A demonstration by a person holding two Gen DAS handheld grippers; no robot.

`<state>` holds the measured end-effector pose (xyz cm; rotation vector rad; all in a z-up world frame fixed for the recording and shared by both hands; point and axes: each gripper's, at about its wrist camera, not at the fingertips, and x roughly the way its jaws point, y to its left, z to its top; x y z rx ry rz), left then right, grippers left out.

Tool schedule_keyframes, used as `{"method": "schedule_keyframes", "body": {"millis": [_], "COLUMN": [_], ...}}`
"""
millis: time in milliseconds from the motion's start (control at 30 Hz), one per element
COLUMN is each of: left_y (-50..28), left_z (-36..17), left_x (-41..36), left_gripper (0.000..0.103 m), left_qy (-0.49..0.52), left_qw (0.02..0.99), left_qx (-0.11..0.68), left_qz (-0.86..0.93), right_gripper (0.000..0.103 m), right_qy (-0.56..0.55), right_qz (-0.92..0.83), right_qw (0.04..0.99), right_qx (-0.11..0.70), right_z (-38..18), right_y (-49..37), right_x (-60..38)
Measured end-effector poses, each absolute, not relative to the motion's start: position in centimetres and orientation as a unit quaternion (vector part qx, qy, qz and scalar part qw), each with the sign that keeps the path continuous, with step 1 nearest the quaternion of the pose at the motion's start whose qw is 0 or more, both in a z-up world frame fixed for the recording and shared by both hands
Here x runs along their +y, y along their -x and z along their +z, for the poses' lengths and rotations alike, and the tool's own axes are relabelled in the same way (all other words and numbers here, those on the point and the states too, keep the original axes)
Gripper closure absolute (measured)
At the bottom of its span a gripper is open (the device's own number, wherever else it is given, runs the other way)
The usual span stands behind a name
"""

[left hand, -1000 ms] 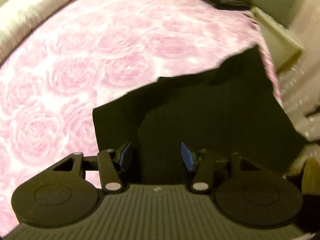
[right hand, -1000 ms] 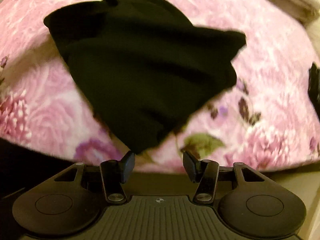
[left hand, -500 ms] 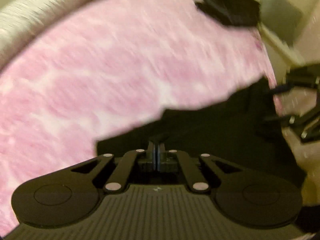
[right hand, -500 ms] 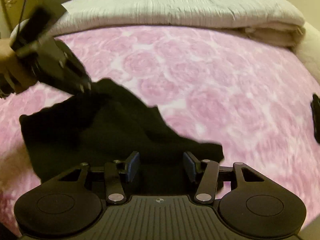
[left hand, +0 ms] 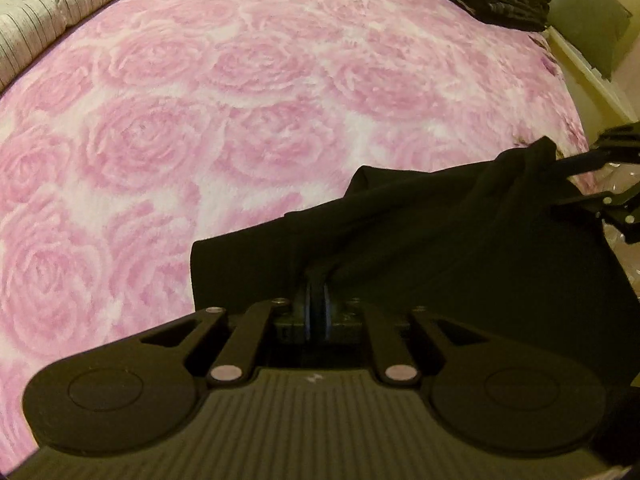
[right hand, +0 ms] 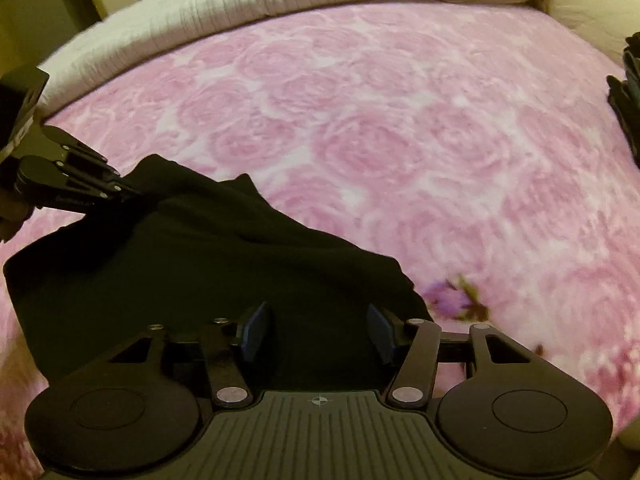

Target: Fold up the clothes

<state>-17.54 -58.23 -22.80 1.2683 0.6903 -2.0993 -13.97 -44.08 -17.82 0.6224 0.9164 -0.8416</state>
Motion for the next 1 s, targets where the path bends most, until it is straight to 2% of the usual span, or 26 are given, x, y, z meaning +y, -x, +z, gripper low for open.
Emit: {"method": "schedule_keyframes", "body": {"millis": [200,367,467,533,633,767,867,900,933,967,1000], "left_y": [17.9,20.9,21.7,21.6,21.3,20.8,21.1,21.2,21.4,21.7,22.0], "left_z": [-18.6,-22.1,-24.3,-24.2,-23.6,-22.3,-22.5,-22.7,-22.9,-22.9,-22.6], "left_x": [-56.7,-56.9,-57.4,-57.5,-57.7,-57.6,-57.4,-57.3,-57.3,-57.2,-57.0], "left_gripper": [0.095,0.096,0.096,0.096,0.096,0.095,0.096,0.096,0.096,0.096,0.096], "left_qy": [-0.435,-0.480,-0.493,-0.494,-0.501,-0.492,-0.497,-0.502,-0.505,-0.507,-0.509], "left_qw": [0.289,0.253,0.250,0.250,0.257,0.278,0.279,0.279,0.278,0.279,0.278], "left_qx": [0.231,0.220,0.215,0.216,0.228,0.237,0.241,0.240,0.239,0.236,0.229], "left_qz": [-0.821,-0.811,-0.805,-0.804,-0.794,-0.790,-0.785,-0.783,-0.781,-0.781,-0.782], "right_gripper": [0.048,0.048,0.048,0.047,0.045,0.043,0.043,0.050,0.071,0.079,0.095], "right_qy": [-0.256,-0.323,-0.325,-0.331,-0.398,-0.388,-0.455,-0.482,-0.504,-0.510,-0.517], "right_qz": [-0.390,-0.433,-0.441,-0.454,-0.466,-0.461,-0.453,-0.450,-0.446,-0.441,-0.436], "right_qw": [0.797,0.751,0.749,0.737,0.713,0.738,0.723,0.713,0.704,0.704,0.704], "right_qx": [0.385,0.380,0.373,0.376,0.341,0.303,0.256,0.239,0.225,0.220,0.216], "right_z": [-15.4,-19.8,-19.9,-19.7,-19.3,-17.7,-18.9,-19.8,-20.4,-20.5,-20.6], "right_y": [12.0,14.5,16.4,17.4,19.9,20.3,21.0,21.3,21.5,21.8,22.1], "right_x": [-43.4,-45.1,-44.8,-44.5,-44.7,-44.4,-45.6,-46.2,-46.7,-46.9,-47.2]}}
